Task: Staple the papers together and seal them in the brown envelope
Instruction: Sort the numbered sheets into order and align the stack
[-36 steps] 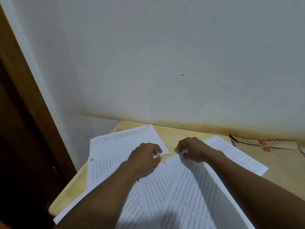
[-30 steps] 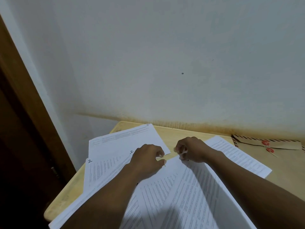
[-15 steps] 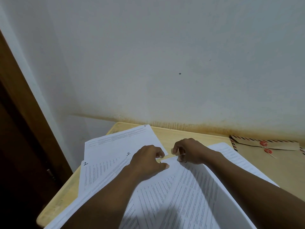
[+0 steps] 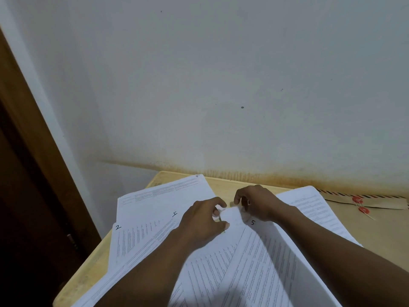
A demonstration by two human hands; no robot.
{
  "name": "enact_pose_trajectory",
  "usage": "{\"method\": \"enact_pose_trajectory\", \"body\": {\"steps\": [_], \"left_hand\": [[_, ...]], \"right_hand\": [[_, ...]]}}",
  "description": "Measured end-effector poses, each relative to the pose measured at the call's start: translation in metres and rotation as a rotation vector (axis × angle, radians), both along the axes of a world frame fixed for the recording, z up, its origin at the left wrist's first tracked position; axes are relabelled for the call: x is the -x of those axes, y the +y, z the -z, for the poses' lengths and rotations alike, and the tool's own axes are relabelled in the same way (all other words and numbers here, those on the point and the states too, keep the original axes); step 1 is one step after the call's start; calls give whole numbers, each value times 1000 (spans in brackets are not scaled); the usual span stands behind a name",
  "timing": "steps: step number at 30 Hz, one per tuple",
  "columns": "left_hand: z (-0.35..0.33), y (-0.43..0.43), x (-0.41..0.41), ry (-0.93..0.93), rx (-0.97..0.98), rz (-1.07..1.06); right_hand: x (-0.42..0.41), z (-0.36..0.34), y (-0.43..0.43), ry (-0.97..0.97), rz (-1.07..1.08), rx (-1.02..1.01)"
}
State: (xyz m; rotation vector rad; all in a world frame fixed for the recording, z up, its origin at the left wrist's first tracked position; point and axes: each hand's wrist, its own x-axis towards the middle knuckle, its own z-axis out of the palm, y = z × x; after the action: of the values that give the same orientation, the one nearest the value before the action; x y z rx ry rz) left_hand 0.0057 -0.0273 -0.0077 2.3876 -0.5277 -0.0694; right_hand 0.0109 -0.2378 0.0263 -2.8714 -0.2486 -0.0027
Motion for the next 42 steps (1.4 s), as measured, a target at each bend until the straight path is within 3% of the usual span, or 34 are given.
{"method": "enact_pose_trajectory", "body": {"steps": [9,15,21,30,36,39,42], "left_hand": [[-44,-12,-14,-28,191,3],[-95,-15,-16,-149,287,-62],[-153,10,-1,-308,430,-146],[-209,73,29,-326,710,-176],[-206,116,48,-228,788,-241],[-196,133,53,-194,825,-305],[-182,149,58,-159,862,-373]], "right_hand": [[1,-83,-17,-428,77,-94],[19,-141,-18,-680,122,-319],[51,-183,-11,-791,158,-567],[90,-226,20,-651,107,-947],[89,-223,44,-378,93,-1258],[88,-205,59,-180,141,-1300],[84,-178,72,1,165,-1218]]}}
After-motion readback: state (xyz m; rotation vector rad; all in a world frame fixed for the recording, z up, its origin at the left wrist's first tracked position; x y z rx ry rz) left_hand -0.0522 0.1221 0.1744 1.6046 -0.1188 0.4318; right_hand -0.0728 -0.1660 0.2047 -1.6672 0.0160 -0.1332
